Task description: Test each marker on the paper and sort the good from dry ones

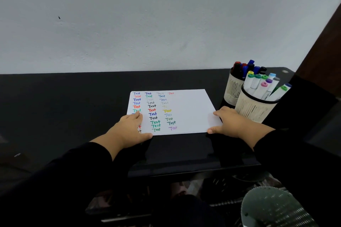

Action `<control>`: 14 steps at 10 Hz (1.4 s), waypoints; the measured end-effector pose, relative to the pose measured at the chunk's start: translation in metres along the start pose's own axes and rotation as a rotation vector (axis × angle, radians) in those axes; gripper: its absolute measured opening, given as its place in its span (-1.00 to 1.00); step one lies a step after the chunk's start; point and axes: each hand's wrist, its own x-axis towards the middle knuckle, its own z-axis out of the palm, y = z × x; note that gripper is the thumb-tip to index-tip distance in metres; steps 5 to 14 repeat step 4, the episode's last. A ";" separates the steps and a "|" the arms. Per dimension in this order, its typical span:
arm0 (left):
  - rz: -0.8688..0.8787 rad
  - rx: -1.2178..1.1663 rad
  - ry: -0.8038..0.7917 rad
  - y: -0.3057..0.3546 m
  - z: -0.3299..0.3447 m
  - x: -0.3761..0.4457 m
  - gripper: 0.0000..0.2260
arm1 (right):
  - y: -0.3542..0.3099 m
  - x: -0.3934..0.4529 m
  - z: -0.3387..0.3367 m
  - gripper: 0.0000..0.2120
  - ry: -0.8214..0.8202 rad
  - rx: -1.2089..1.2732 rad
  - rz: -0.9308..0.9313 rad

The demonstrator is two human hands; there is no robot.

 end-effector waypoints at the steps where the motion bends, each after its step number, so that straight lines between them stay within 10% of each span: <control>1: -0.003 -0.002 0.013 -0.001 0.000 -0.009 -0.23 | -0.003 -0.012 -0.004 -0.22 0.045 0.034 -0.015; 4: 0.099 -0.030 0.186 -0.010 -0.010 -0.061 -0.38 | -0.010 -0.084 -0.052 -0.48 0.324 0.287 -0.256; 14: 0.099 -0.030 0.186 -0.010 -0.010 -0.061 -0.38 | -0.010 -0.084 -0.052 -0.48 0.324 0.287 -0.256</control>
